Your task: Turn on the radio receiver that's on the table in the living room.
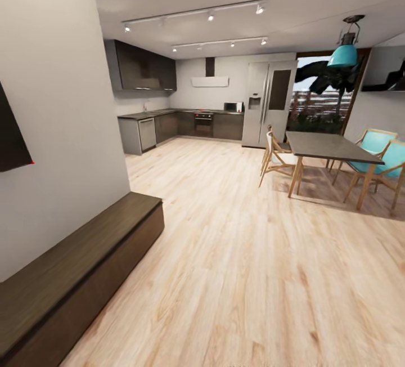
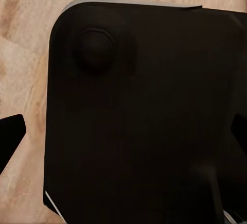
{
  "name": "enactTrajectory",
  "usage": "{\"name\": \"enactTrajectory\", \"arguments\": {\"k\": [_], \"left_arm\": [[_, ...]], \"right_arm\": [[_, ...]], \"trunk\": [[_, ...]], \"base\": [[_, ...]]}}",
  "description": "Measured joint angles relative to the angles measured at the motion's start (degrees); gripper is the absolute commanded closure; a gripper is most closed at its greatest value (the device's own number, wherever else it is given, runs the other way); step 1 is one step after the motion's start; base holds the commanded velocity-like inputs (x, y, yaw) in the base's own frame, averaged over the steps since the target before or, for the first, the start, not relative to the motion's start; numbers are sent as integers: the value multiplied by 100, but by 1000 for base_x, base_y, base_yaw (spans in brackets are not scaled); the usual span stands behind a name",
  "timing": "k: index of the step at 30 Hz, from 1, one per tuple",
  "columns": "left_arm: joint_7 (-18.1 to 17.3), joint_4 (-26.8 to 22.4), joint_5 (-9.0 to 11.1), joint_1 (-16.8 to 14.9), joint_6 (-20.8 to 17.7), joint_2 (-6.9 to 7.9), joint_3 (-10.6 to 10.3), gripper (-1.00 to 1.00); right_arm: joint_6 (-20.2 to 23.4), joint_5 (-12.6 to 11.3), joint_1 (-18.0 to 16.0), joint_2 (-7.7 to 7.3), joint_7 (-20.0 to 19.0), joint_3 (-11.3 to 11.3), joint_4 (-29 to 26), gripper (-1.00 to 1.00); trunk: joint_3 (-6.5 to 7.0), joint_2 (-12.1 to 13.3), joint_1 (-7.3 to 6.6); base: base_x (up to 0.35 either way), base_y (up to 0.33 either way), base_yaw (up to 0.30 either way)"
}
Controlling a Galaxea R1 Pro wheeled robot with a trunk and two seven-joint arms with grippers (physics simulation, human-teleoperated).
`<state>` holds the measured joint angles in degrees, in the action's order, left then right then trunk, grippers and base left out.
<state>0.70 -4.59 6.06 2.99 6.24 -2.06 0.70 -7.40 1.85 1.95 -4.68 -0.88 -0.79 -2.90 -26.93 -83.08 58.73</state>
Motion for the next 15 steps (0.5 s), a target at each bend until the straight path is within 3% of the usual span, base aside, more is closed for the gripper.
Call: {"name": "enactTrajectory", "arguments": {"k": [15], "left_arm": [[-3,-7,0,0,0,-8,0,-100]], "right_arm": [[-1,0,1,-3,0,0,0,-100]], "trunk": [[0,0,0]], "base": [[0,0,-292]]}}
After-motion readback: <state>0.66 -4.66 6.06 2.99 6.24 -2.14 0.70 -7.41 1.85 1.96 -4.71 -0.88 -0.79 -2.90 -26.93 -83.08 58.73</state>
